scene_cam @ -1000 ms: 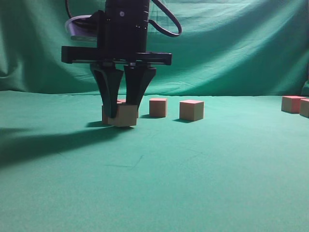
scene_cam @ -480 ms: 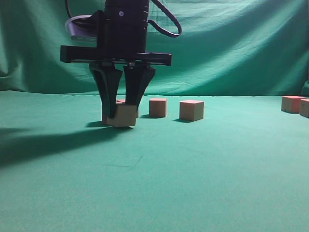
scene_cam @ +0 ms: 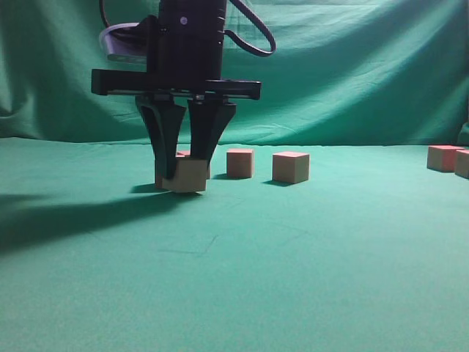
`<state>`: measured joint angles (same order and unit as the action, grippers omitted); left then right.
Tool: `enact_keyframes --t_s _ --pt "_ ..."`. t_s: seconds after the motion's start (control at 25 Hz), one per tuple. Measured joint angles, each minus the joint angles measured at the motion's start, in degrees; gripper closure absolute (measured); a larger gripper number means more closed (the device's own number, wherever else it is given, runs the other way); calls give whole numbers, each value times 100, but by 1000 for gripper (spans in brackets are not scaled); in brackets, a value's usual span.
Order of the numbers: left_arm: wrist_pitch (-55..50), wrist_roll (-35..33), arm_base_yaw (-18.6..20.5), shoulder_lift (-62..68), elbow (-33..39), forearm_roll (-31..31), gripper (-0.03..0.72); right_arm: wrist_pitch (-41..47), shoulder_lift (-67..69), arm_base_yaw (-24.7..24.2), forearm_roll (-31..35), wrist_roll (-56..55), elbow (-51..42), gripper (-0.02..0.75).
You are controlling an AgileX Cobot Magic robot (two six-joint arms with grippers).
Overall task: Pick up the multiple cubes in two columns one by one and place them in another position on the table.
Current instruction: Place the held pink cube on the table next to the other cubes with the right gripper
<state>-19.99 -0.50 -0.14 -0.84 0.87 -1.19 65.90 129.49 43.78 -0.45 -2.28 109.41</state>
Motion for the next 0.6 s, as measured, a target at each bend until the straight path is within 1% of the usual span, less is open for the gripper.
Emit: enact_keyframes --t_s 0.6 --pt "0 0 0 0 0 0 688 67 55 0 0 -4 0 465"
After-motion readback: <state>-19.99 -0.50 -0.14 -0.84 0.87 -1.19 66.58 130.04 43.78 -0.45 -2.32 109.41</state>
